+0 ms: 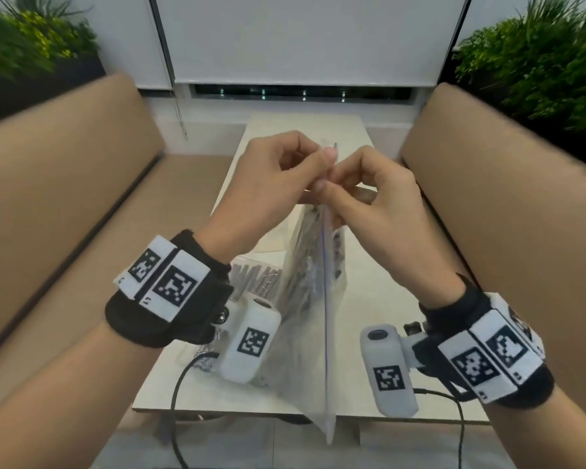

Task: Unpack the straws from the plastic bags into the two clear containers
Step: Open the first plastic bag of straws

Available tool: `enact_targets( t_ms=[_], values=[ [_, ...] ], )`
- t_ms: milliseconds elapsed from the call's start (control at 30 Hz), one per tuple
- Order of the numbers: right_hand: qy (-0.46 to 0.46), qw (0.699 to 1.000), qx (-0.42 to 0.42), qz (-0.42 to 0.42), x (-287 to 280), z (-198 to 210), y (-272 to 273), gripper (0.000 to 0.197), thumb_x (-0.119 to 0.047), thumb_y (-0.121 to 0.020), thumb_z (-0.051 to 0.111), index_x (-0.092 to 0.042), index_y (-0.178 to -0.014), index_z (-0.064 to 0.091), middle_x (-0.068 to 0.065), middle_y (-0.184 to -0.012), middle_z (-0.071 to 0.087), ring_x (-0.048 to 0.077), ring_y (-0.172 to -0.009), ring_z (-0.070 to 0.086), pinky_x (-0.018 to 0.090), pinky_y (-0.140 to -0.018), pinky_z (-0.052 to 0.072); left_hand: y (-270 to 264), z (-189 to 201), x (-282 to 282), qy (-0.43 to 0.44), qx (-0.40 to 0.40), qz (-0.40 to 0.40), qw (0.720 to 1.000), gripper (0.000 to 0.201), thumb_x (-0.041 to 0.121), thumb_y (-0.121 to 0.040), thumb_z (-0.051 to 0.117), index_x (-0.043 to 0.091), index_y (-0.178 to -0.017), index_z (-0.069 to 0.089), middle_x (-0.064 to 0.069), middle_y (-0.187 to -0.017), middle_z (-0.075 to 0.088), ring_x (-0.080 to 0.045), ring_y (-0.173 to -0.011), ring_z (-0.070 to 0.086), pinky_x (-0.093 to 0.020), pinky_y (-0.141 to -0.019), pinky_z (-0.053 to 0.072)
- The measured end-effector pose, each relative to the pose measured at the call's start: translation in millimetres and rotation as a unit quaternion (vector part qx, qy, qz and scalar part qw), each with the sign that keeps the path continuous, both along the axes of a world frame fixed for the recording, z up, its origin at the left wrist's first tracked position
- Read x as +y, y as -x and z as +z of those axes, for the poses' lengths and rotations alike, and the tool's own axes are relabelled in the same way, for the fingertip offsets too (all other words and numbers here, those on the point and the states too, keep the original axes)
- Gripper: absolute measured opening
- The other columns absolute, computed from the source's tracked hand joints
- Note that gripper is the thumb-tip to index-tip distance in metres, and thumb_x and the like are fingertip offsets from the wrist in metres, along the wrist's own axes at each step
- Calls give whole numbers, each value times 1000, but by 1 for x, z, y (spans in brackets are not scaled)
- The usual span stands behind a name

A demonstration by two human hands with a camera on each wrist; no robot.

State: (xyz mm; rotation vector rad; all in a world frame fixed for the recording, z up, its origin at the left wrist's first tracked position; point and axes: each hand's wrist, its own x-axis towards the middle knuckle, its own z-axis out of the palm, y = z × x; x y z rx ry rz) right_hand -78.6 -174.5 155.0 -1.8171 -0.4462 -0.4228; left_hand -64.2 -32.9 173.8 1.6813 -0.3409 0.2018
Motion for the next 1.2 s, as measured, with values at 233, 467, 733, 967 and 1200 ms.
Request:
enact_targets(
  t_ms=[233,467,733,967,1200],
  values=[
    [-18,996,80,29,-4,5,-4,35,-32,-91,64,3,-85,59,0,-56,62,24,-54,67,52,-66,60,6,7,14,16,57,-69,996,13,-1,-86,68,-6,-97,70,-11,-76,72,-10,-62,69,-25,-69,60],
    [-46,985,146,86,-2,7,-12,34,-27,-97,55,-1,-76,52,2,-55,56,21,-50,59,47,-60,55,2,0,8,18,87,-61,994,8,5,-84,72,0,-86,66,-6,-63,71,-12,-57,68,-23,-60,57],
    [-105,968,182,138,-10,0,-17,33,-11,-97,52,-9,-66,46,12,-63,45,18,-45,49,32,-48,48,0,-8,9,101,182,-122,970,5,0,-80,69,4,-79,66,-6,-70,74,-13,-61,72,-19,-60,58],
    [-10,994,101,41,-8,-6,-17,29,2,-84,54,-5,-59,41,15,-49,52,23,-42,62,40,-47,52,0,-26,-10,-87,-144,138,976,24,-5,-79,59,16,-72,50,-5,-68,56,-27,-57,60,-37,-53,53],
    [59,996,64,-33,-18,-2,-13,21,5,-76,54,6,-63,37,37,-56,53,13,-36,59,38,-46,53,-7,-52,9,-386,-77,72,916,36,14,-95,52,17,-130,59,-6,-109,61,-15,-85,56,-19,-76,44]
  ],
)
